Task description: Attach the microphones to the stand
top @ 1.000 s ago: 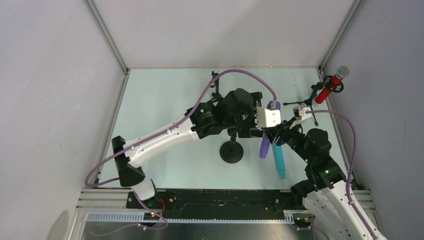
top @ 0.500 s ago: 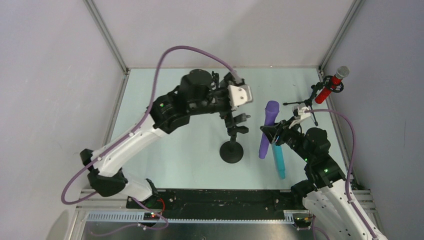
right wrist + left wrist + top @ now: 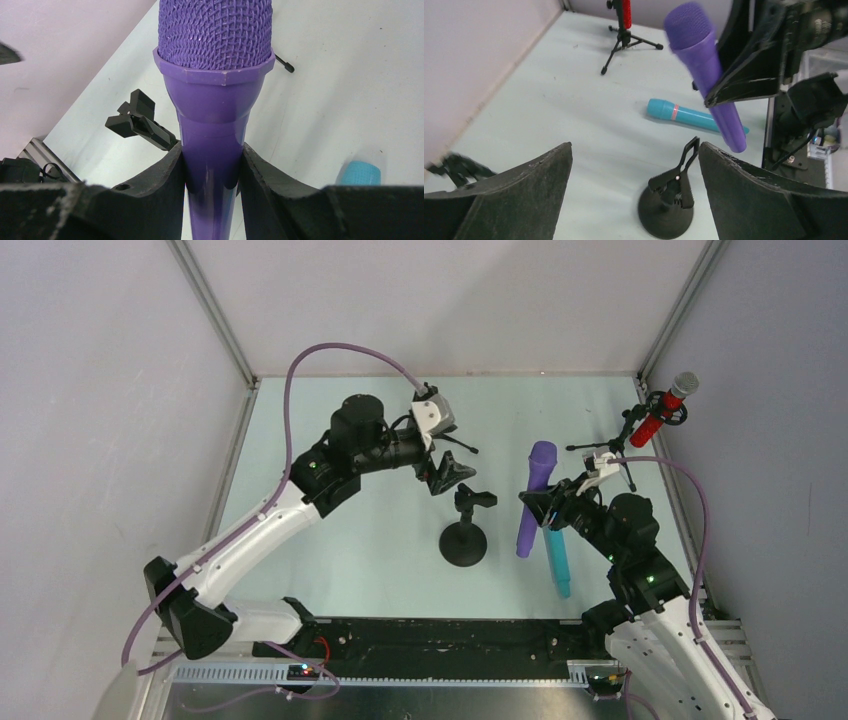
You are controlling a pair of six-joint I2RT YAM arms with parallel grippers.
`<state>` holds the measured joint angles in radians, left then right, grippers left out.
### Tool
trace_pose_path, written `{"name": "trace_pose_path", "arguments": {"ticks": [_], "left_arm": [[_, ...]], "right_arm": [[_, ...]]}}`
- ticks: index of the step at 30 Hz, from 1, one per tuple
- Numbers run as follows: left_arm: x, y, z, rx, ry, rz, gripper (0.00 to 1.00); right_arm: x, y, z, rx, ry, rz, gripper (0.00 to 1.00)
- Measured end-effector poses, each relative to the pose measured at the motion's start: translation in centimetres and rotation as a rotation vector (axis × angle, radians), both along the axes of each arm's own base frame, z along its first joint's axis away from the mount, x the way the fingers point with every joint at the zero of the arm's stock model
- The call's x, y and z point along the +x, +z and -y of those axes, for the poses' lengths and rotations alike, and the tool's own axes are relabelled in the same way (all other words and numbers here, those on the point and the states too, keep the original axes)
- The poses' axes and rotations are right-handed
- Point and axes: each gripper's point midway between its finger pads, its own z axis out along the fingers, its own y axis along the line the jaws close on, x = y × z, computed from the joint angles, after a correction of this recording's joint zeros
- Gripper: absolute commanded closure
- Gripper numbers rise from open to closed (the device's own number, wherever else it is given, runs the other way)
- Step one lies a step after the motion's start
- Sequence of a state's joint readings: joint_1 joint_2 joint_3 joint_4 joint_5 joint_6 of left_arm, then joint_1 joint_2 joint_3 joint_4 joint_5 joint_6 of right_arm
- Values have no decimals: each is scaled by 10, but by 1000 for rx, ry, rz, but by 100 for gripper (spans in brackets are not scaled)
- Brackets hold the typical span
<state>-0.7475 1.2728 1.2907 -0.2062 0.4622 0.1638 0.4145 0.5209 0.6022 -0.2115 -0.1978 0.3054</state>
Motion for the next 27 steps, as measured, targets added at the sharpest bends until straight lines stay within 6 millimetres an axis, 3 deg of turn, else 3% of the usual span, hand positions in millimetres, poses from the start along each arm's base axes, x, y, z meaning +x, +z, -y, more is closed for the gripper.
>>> {"name": "trace_pose_path", "arguments": {"ticks": [5, 10, 18, 27], "left_arm": [[23, -37, -23, -66, 115, -152, 0], [38, -59, -38, -121, 211, -272, 0], [39, -80, -40, -158, 241, -399, 0], [32, -106, -42, -109, 212, -406, 0]], "right_arm": [[0, 0, 0, 0, -2, 0, 100], [1, -1, 1, -1, -4, -2, 100], [3, -5, 0, -6, -2, -18, 100], [8, -6, -2, -5, -5, -22, 100]]}}
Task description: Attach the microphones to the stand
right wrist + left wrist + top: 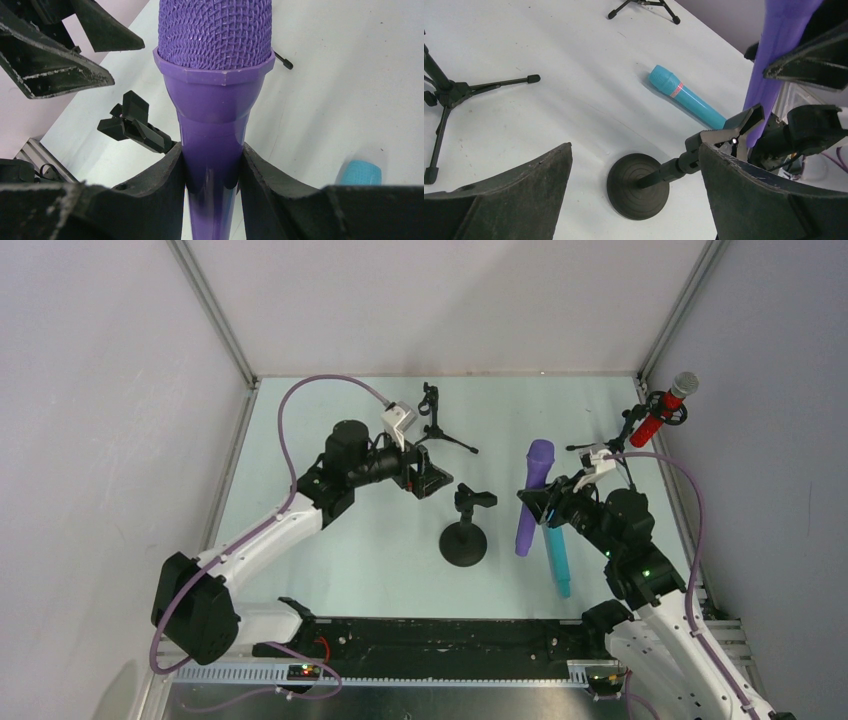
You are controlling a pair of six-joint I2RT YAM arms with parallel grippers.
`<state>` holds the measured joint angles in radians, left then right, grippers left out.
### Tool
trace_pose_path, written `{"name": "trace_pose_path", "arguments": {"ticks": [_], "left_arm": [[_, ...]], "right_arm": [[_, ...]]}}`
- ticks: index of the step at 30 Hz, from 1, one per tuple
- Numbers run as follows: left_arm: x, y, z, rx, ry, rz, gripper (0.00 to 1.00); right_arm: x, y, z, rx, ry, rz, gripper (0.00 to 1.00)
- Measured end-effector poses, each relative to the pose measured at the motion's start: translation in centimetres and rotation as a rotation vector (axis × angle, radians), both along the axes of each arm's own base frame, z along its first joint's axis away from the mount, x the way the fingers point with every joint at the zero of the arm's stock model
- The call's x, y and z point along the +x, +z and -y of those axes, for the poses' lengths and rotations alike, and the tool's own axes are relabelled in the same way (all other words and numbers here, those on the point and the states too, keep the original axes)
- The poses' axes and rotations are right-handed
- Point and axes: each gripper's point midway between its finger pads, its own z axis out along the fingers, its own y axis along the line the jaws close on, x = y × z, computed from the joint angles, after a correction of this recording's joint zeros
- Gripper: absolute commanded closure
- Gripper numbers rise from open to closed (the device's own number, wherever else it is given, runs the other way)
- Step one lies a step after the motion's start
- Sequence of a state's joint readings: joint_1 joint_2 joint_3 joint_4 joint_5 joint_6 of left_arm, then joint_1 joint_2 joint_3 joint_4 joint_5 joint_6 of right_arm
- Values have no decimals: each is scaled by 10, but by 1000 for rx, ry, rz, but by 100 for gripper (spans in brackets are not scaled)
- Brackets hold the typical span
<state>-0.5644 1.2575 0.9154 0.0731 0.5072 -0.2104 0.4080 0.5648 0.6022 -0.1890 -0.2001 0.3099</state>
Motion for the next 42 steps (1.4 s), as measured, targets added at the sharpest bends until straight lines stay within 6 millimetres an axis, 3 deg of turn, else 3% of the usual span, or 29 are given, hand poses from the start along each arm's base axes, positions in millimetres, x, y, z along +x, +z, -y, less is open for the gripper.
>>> {"name": "trace_pose_path", "arguments": {"ticks": [12, 24, 42], "left_arm": [[-29, 31, 5, 10, -253, 320, 0], [-70, 28, 21, -45, -613, 475, 0], [-51, -1, 42, -30, -650, 380, 0]], "right_arm": [[12, 8, -8, 30, 20, 29, 100], [16, 28, -5, 59, 10, 104, 100], [-1, 63, -18, -2, 171, 350, 100]]}}
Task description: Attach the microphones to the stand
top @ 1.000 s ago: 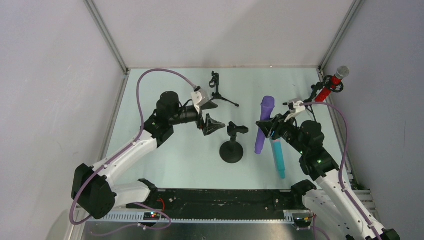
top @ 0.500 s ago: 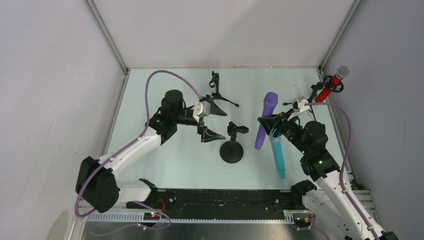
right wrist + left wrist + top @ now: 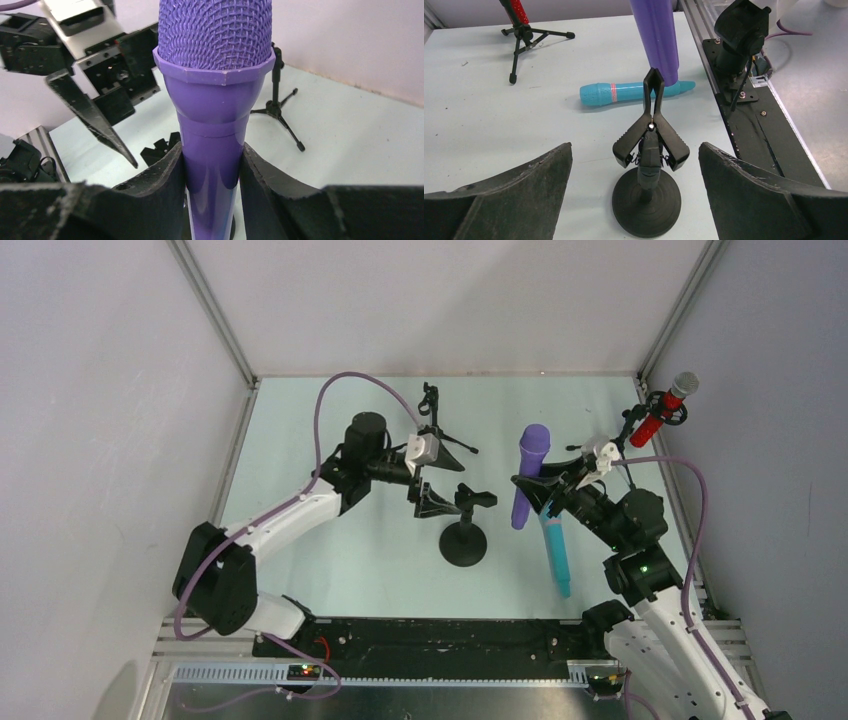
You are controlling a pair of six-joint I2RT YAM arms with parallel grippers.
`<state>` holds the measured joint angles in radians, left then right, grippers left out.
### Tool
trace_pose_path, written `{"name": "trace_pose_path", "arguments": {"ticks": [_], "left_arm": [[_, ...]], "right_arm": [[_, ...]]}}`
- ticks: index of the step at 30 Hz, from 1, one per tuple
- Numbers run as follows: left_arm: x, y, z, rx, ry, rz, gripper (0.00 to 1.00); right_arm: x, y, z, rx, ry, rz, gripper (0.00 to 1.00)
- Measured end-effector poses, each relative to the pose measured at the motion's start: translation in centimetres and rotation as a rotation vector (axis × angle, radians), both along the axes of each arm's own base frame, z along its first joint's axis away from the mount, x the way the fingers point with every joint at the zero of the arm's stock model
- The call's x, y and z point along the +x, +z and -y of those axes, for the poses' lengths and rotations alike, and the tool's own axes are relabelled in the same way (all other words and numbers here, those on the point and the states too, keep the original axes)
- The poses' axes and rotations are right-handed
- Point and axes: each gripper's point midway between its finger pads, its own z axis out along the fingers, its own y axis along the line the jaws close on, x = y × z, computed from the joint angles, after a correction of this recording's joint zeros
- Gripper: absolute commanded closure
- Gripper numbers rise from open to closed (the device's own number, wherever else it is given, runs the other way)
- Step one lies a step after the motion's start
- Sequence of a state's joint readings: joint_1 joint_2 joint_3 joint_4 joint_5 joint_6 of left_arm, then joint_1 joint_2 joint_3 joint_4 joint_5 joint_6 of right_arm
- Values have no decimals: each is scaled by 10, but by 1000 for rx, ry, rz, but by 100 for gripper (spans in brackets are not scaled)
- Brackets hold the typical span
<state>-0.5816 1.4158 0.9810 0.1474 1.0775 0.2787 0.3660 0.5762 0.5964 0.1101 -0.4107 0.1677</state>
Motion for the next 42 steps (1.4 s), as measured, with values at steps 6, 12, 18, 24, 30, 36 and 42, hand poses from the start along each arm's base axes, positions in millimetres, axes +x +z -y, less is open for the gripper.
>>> {"name": "trace_pose_path", "arguments": {"ticks": [6, 12, 18, 24, 30, 36, 42], "left_arm": [[2, -3, 9, 10, -11, -37, 0], [-1, -13, 15, 30, -14, -87, 4], [-4, -16, 19, 40, -13, -102, 11], [-4, -23, 21, 56, -6, -149, 23], [-3, -27, 23, 70, -3, -215, 87], [0, -30, 25, 76, 1, -246, 95], [0, -30, 25, 77, 5, -253, 98]], "right_arm": [[-8, 13, -7, -3, 62, 77, 100], [-11, 24, -13, 28, 100, 105, 100], [-11, 28, -15, 48, 114, 109, 100], [-12, 30, -16, 60, 120, 107, 100], [-10, 30, -19, 72, 131, 96, 100], [-1, 21, -31, 62, 156, 72, 100], [8, 5, -45, 13, 156, 62, 100]]}}
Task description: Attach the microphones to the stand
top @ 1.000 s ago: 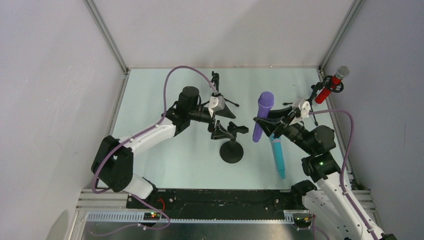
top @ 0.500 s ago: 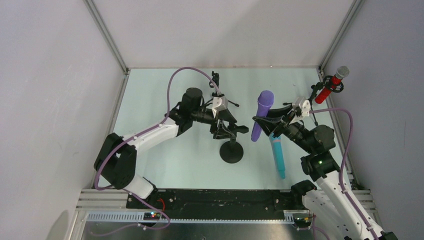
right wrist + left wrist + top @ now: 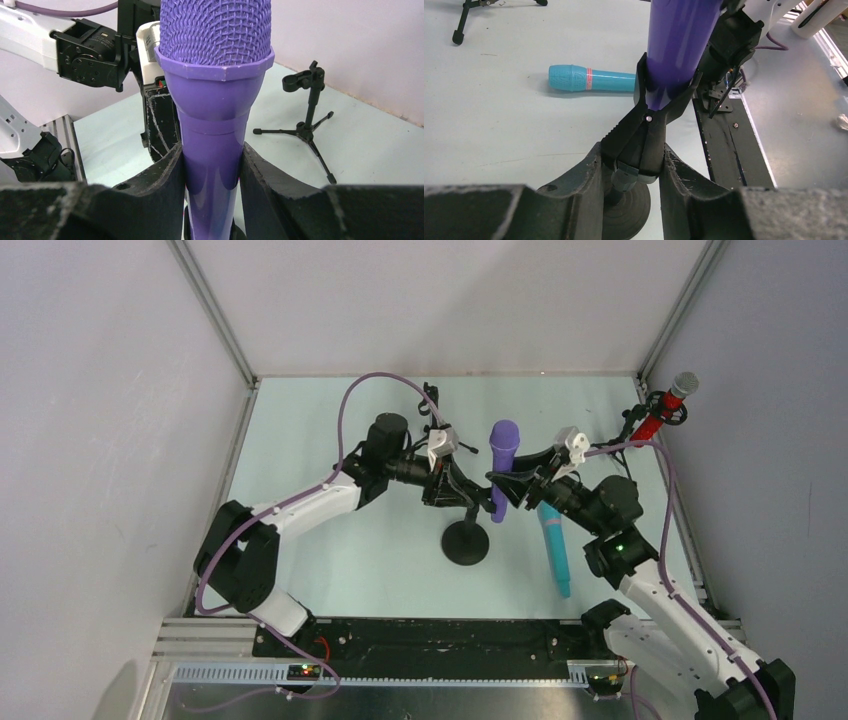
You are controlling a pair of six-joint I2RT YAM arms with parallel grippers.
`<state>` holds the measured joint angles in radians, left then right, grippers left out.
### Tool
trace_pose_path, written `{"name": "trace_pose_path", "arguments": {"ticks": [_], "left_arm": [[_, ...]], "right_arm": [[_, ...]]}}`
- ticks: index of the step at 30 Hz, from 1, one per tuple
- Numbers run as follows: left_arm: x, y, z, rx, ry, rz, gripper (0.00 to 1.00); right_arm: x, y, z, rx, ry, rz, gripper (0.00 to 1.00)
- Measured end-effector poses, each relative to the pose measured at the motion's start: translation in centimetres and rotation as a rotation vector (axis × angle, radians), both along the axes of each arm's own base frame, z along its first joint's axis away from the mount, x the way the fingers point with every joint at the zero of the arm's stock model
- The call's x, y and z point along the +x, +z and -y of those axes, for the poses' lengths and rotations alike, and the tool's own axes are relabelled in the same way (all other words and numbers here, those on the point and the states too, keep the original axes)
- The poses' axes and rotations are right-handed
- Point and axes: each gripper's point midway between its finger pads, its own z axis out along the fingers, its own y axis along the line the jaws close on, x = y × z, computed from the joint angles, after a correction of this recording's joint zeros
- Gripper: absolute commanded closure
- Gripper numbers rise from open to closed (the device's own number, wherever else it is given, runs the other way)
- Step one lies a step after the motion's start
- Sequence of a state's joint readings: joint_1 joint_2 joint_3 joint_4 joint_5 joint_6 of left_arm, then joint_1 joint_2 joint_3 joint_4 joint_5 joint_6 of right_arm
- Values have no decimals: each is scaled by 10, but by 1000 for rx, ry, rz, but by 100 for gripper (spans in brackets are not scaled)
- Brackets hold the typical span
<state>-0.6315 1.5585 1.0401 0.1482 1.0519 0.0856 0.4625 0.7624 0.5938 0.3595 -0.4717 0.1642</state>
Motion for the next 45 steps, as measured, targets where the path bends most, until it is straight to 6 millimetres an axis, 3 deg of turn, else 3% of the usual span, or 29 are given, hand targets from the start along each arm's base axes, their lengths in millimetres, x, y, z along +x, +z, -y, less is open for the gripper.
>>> {"name": "trace_pose_path", "arguments": {"ticks": [13, 35, 41, 45], "left_arm": [[4, 0, 2, 2, 7, -14, 100], [5, 0, 2, 4, 15, -15, 99], [7, -1, 2, 8, 26, -15, 94], [7, -1, 2, 10, 32, -20, 80]], "right_arm": [[10, -6, -14, -18, -14, 38, 100], [11, -6, -6, 94, -88, 67, 100], [13, -7, -4, 116, -116, 70, 100], [14, -7, -3, 120, -125, 70, 100]]}}
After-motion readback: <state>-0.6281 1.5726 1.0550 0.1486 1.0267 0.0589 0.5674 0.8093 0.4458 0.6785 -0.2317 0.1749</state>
